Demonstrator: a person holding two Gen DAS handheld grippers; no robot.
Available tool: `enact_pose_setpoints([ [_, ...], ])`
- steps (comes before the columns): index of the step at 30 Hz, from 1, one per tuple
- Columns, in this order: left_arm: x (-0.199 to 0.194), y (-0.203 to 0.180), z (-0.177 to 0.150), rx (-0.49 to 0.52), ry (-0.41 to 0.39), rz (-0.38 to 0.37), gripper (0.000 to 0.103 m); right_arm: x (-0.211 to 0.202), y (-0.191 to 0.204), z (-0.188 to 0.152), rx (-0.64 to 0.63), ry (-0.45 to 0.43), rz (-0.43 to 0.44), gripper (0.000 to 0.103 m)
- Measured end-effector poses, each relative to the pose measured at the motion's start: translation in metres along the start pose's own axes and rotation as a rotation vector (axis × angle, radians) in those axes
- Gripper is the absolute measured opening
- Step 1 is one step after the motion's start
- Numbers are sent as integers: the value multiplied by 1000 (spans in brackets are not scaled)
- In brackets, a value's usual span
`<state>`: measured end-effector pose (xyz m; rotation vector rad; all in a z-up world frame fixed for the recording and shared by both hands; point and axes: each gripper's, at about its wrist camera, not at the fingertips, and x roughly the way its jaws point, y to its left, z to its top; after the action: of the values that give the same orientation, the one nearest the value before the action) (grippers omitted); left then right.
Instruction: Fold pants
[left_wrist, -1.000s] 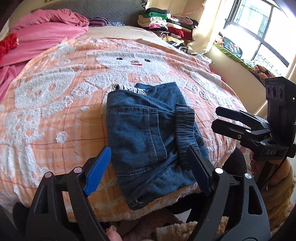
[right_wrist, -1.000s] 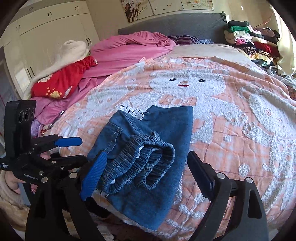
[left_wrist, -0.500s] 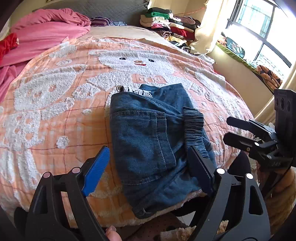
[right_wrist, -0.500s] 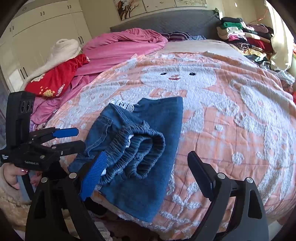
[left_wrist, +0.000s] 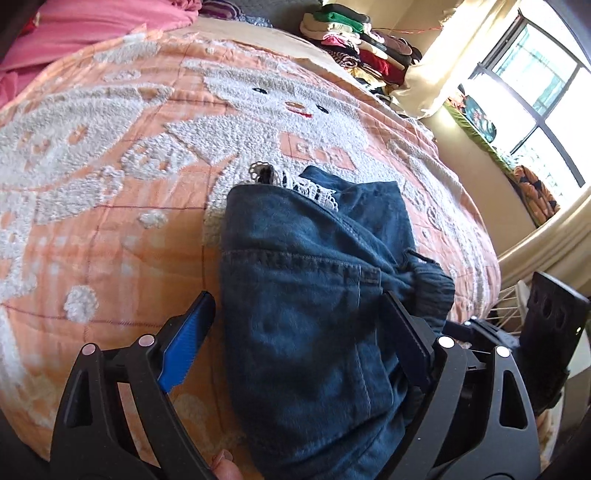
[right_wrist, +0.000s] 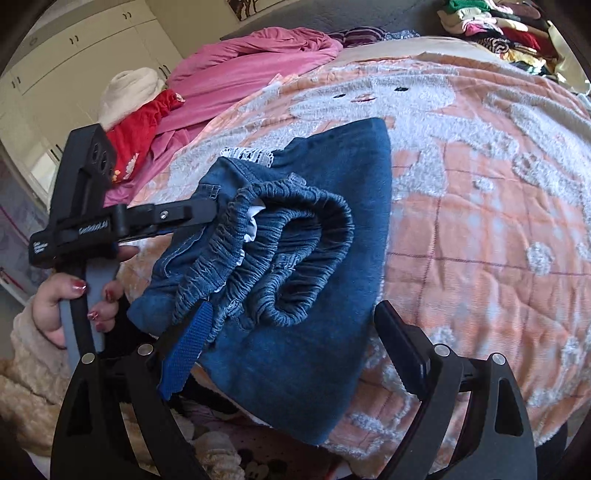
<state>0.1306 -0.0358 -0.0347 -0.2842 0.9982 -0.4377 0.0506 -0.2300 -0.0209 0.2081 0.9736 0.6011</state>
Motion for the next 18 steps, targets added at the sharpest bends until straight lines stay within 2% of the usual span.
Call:
enact_pose_setpoints([
  [6, 18, 1, 7, -15, 27, -42, 76, 14, -1, 3, -21, -16, 41, 89],
  [8, 19, 1, 8, -23, 23, -47, 66, 18, -2, 4, -25, -34, 58, 89],
  [9, 18, 2, 8, -31, 19, -56, 64, 21, -2, 6, -29, -42, 66, 88],
  [10, 17, 1, 8, -36, 18, -62, 60, 23, -2, 8, -32, -51, 82, 79],
  [13, 12, -2, 8, -24, 23, -70, 54, 21, 0, 14, -39, -69, 125, 62],
  [18, -3, -14, 18, 16, -9, -61, 53, 5, 12, 28, -57, -116, 135, 59],
])
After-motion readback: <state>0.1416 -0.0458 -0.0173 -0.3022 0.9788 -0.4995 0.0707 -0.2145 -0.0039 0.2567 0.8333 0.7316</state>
